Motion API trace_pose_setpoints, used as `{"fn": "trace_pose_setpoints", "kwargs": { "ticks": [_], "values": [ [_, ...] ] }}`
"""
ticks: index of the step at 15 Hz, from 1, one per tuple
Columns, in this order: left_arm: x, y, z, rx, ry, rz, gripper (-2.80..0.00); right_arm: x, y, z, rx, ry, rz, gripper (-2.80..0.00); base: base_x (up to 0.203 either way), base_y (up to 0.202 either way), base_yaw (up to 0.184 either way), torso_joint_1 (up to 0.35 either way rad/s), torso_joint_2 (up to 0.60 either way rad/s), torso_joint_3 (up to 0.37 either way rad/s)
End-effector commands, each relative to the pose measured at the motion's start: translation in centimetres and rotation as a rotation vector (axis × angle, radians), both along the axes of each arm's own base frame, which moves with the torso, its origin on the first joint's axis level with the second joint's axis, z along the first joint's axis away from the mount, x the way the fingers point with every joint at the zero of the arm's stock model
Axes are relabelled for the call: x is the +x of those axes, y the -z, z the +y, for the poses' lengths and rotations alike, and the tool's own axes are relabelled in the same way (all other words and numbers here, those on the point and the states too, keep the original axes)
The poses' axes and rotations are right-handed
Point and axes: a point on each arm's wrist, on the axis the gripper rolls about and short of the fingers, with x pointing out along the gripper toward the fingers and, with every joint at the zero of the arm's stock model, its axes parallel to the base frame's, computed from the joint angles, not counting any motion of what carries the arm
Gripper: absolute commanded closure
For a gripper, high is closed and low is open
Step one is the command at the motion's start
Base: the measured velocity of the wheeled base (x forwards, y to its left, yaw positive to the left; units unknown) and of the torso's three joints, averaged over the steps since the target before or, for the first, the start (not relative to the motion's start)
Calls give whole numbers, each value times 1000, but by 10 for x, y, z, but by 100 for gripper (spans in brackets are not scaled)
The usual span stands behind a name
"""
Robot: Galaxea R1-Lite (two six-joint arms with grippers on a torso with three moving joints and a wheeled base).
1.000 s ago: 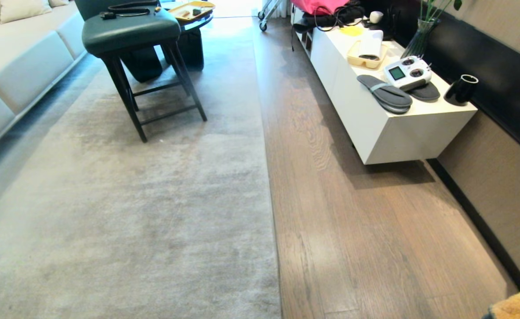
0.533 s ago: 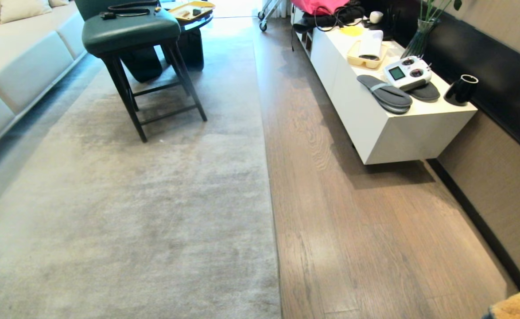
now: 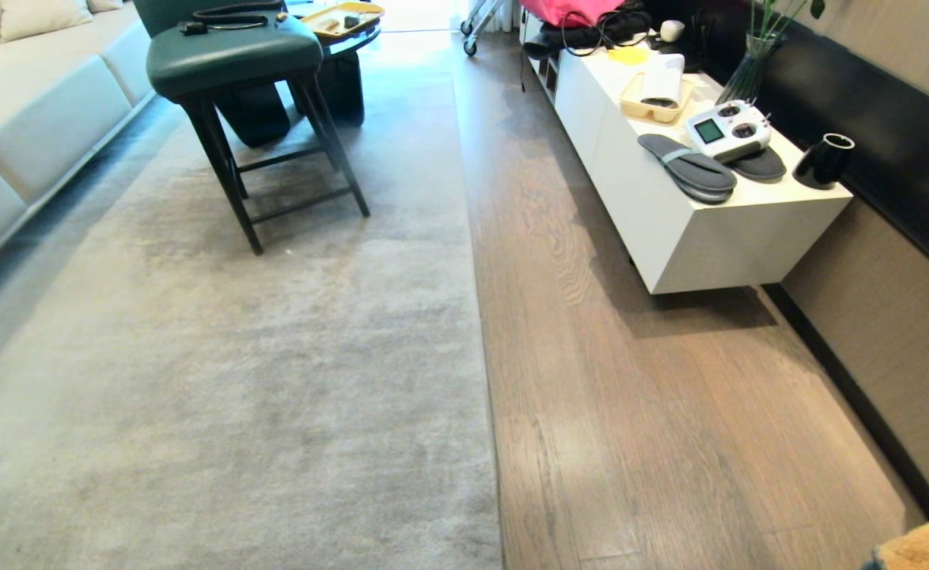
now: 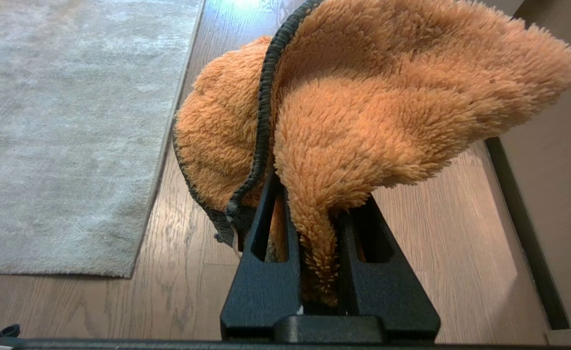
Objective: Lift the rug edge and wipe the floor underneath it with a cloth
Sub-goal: Put down the rag
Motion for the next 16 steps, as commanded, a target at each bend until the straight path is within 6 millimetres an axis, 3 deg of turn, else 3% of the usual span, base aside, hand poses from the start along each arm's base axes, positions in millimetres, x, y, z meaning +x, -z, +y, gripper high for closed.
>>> {"fn": "trace_pose_setpoints", "kwargs": {
  "ticks": [1,16],
  "values": [
    [0,0,0,0,0,1,0,0,0,0,-1,-1,1,0,0,0,0,0,0,0],
    [0,0,0,2,0,0,0,0,0,0,-1,-1,1,0,0,0,0,0,0,0]
  ]
}}
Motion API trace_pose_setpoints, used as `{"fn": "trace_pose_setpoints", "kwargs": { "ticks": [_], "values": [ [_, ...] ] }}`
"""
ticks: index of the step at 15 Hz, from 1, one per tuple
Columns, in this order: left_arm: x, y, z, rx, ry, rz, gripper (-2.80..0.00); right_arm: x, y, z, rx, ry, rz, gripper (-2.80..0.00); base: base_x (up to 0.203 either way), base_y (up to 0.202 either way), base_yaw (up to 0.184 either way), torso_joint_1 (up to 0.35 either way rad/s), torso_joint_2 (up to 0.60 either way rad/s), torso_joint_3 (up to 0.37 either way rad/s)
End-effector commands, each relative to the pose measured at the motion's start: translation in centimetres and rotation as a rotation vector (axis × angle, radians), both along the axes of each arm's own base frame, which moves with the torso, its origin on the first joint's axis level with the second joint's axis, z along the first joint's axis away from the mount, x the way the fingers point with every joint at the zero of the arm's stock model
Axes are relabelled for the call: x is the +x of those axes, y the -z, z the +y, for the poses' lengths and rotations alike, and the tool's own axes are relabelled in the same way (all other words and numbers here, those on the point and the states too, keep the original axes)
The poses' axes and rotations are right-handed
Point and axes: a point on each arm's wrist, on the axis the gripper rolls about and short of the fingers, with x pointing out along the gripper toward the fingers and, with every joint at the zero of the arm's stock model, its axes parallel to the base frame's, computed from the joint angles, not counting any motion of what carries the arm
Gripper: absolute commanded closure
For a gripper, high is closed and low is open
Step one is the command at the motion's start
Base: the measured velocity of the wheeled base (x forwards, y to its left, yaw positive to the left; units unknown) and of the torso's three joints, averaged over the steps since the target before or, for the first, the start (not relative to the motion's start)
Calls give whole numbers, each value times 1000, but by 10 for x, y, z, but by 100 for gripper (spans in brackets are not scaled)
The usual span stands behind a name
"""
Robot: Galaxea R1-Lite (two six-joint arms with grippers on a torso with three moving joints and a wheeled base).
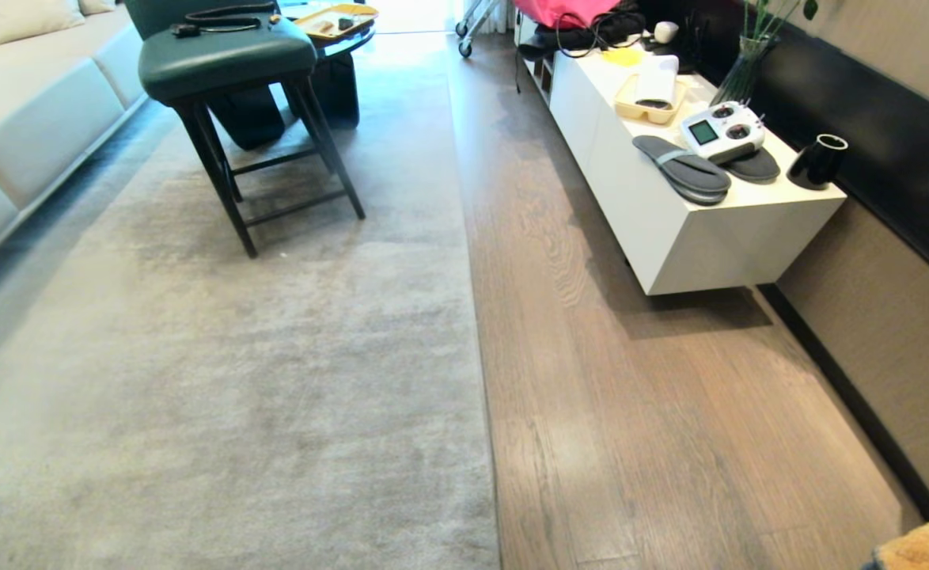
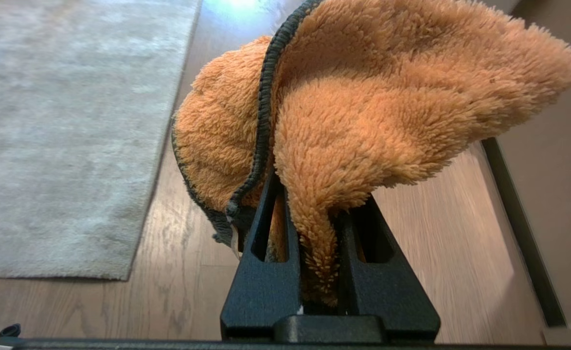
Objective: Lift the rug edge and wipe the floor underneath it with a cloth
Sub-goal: Put down the rag
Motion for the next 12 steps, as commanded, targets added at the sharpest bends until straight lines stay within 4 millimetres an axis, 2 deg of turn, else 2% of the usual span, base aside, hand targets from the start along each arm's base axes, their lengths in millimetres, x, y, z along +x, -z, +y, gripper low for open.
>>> {"fn": "trace_pose_setpoints", "kwargs": {
  "ticks": [1,3,12],
  "values": [
    [0,0,0,1,0,-1,0,0,0,0,-1,-1,2,0,0,0,0,0,0,0],
    [0,0,0,-1,0,-2,0,0,0,0,-1,-1,2,0,-2,-105,12,-2,-1,7],
    [0,0,0,-2,0,-2,0,0,0,0,-1,-1,2,0,0,-194,1,3,3,3]
  ]
}}
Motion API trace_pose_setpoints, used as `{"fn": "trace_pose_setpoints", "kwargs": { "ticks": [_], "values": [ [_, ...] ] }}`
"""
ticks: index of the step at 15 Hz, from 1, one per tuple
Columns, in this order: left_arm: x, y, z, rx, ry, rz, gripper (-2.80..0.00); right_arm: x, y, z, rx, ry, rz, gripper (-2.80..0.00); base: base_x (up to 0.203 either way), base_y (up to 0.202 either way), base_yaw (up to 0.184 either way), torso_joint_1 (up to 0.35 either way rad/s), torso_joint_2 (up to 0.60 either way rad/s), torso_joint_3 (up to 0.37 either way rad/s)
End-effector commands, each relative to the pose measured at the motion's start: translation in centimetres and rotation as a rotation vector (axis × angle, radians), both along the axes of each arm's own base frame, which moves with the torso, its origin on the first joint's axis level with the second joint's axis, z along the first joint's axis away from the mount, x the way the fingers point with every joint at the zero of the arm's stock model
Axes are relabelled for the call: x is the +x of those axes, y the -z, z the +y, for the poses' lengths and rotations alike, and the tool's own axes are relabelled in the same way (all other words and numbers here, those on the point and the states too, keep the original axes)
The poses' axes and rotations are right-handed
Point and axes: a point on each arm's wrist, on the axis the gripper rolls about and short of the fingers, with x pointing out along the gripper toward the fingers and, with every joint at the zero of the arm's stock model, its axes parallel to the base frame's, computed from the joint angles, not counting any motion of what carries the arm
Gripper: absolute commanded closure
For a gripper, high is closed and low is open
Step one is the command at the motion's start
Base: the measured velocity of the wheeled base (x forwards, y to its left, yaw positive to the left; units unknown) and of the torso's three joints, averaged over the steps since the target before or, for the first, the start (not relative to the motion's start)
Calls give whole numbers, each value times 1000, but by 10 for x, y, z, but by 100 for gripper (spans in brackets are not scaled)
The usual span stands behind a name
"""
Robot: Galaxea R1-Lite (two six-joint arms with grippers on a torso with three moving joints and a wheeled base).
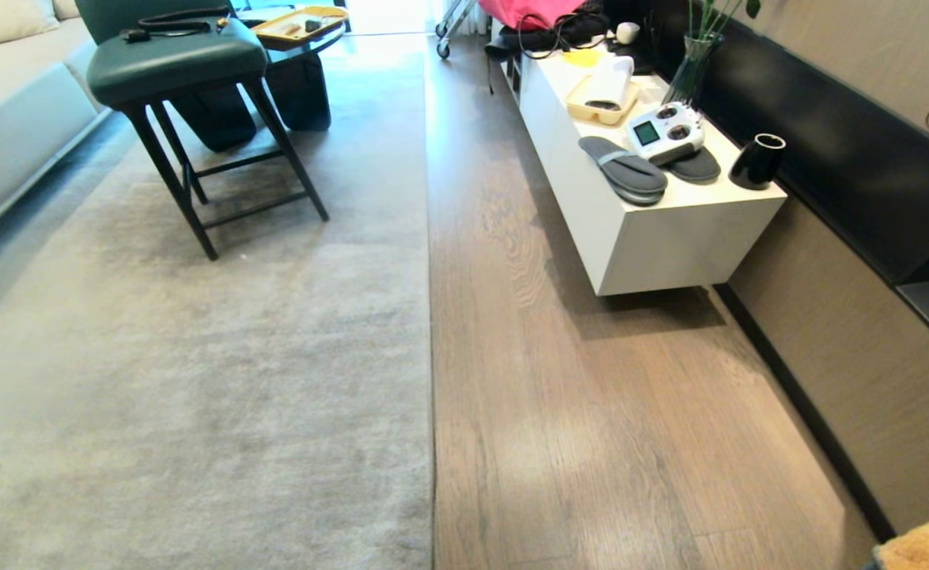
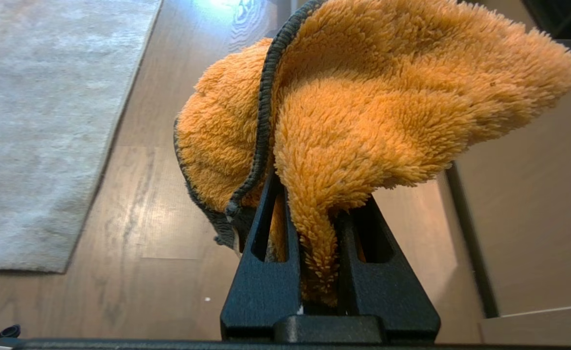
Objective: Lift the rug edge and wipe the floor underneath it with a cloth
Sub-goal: Put down the rag
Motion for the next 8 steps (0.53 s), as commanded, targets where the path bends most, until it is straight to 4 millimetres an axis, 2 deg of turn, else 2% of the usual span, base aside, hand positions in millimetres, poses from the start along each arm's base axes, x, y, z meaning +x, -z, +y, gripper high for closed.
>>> {"fn": "trace_pose_setpoints", "kwargs": {
  "ticks": [1,6,8],
  "values": [
    [0,0,0,0,0,0,0,0,0,0,-1,-1,2,0,0,-195,-1,4,-1,-7],
    [0,0,0,1,-2,1,0,0,0,0,-1,-1,2,0,0,-183,1,1,0,3],
    [0,0,0,1,-2,2,0,0,0,0,-1,-1,2,0,0,-43,0,1,0,1]
  ]
}}
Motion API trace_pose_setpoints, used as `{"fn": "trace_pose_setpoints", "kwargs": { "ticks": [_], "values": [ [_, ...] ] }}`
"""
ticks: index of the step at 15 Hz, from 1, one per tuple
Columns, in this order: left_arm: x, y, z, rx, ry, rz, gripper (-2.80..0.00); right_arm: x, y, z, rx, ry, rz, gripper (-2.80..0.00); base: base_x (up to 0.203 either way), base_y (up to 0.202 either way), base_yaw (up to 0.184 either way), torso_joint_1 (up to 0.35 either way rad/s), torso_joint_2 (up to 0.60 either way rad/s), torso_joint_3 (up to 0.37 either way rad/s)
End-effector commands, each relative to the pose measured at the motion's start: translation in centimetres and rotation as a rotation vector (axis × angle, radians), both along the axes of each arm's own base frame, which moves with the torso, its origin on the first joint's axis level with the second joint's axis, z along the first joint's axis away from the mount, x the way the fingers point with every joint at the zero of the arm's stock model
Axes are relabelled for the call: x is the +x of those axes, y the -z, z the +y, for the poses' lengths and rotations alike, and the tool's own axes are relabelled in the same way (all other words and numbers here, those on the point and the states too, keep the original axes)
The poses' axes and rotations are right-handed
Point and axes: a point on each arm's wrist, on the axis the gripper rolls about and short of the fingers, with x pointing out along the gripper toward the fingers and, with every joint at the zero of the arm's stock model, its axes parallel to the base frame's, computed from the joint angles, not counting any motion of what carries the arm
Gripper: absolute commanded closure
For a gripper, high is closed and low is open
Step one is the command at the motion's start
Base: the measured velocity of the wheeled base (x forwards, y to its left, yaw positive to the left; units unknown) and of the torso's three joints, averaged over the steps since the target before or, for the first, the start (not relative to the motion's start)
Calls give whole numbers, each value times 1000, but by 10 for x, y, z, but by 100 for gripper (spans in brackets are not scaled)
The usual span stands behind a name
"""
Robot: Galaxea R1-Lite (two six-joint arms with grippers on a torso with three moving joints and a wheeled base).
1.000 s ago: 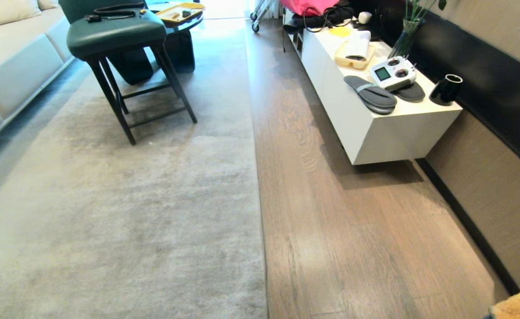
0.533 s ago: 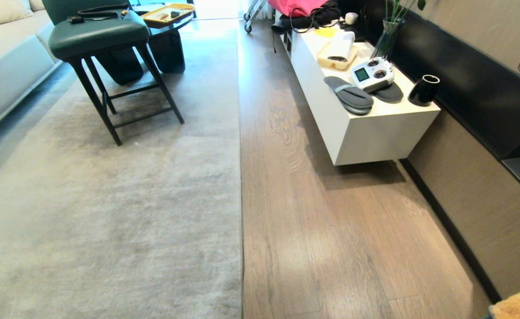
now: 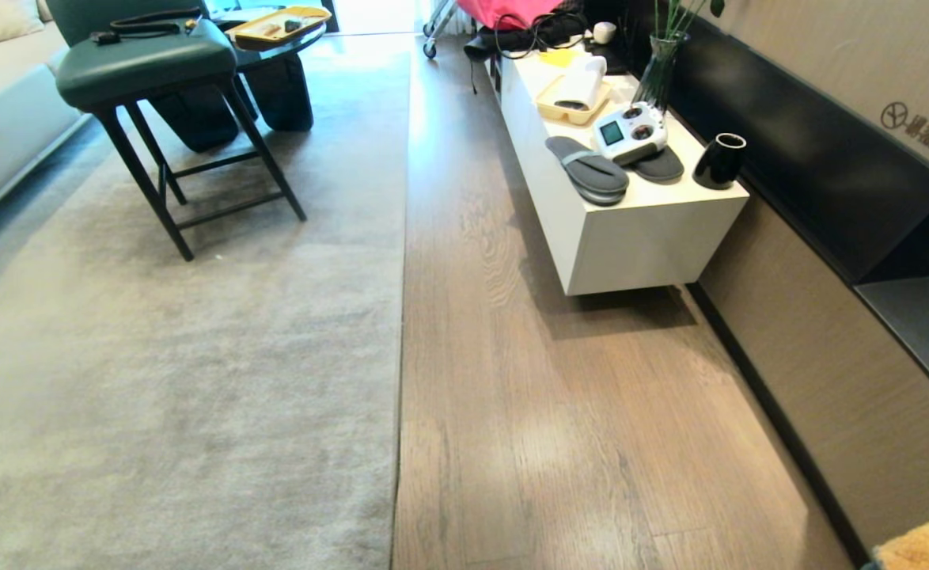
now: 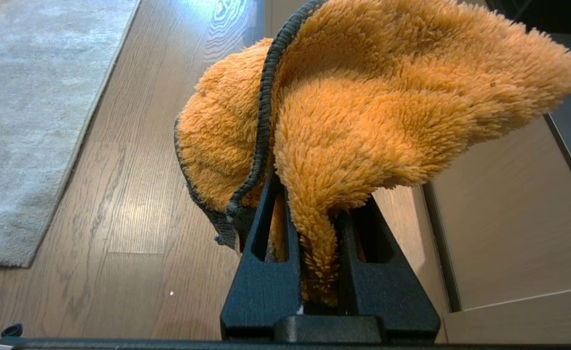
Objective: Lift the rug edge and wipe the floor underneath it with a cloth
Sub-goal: Put down the rag
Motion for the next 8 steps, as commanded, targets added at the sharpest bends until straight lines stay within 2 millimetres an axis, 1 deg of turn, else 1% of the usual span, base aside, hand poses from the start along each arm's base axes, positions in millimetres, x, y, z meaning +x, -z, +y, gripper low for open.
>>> {"fn": "trace_pose_setpoints", "kwargs": {
  "ticks": [1,8],
  "values": [
    [0,0,0,0,-1,-1,0,0,0,0,-1,-1,1,0,0,0,0,0,0,0],
    [0,0,0,0,0,0,0,0,0,0,-1,-1,1,0,0,0,0,0,0,0]
  ]
}}
